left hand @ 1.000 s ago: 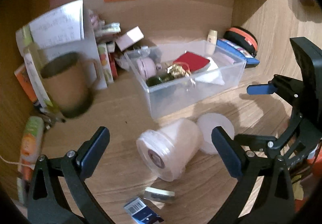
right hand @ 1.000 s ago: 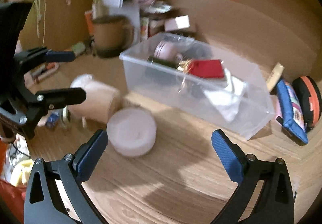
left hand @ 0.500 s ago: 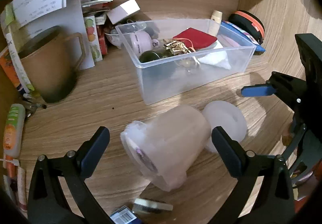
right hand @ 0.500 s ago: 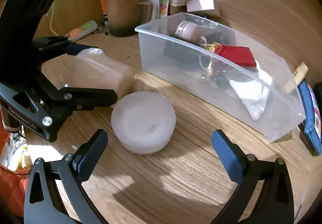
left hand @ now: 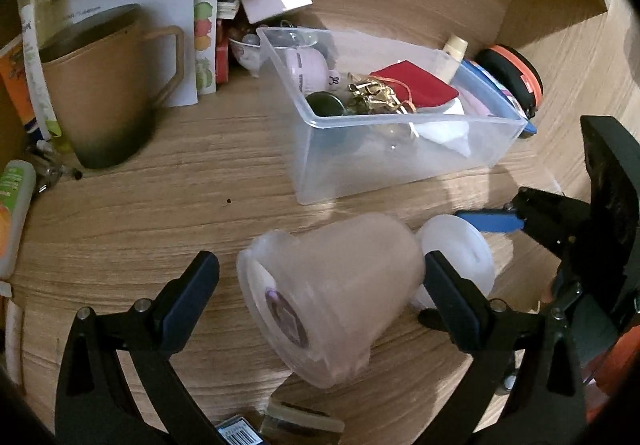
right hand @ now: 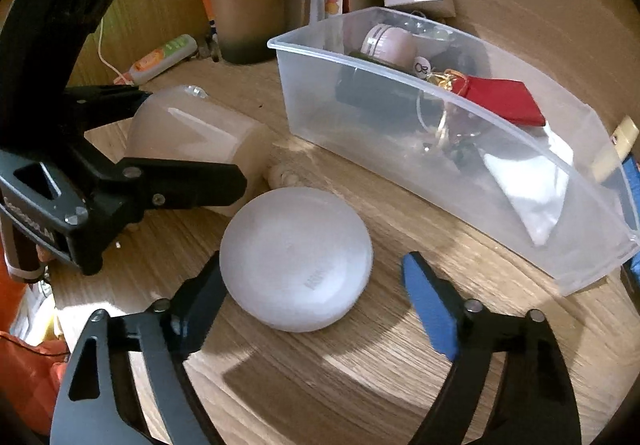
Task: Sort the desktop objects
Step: 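Grasp the white cylinder with the left gripper while the right grasps its white lid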
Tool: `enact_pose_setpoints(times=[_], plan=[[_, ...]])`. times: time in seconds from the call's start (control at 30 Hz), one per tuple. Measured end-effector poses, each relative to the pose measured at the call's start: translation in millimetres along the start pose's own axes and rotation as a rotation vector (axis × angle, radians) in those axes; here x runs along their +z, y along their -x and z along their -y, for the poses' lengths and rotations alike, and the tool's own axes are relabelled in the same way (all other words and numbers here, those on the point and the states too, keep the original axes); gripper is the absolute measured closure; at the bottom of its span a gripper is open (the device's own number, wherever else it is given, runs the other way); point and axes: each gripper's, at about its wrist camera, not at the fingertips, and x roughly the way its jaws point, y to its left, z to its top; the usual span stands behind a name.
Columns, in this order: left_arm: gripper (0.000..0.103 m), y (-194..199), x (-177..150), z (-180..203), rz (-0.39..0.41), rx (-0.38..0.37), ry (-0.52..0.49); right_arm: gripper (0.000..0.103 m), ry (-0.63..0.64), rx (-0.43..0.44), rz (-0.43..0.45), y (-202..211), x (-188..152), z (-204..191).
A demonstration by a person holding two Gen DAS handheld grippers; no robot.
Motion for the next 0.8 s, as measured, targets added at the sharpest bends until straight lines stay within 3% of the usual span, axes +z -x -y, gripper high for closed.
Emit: enact_pose_setpoints(times=[0.1,0.17,0.43,0.8], plan=[[0.005,-2.8,-0.6,2.3,-0.003,0.013,-0.009,0.029,0.002,-0.001,0.010,-1.2,1.4,-3.6],[0.014,-5.7,-0.8,3.6,-0.012,0.000,-0.010,0.041,0.004,0.002,0.018,-0.9,1.9,-5.5],[0.014,-5.5,-1.6,4.9,0.010,0.057,-0.017,0.041,-0.004,-0.050,0.019,1.8,1.2,-3.0],[0.014,12.5,4.7,6.4,0.076,0.058,-0.016,0.041,-0.044,-0.132,0.079,33.9,2.1,18.2]])
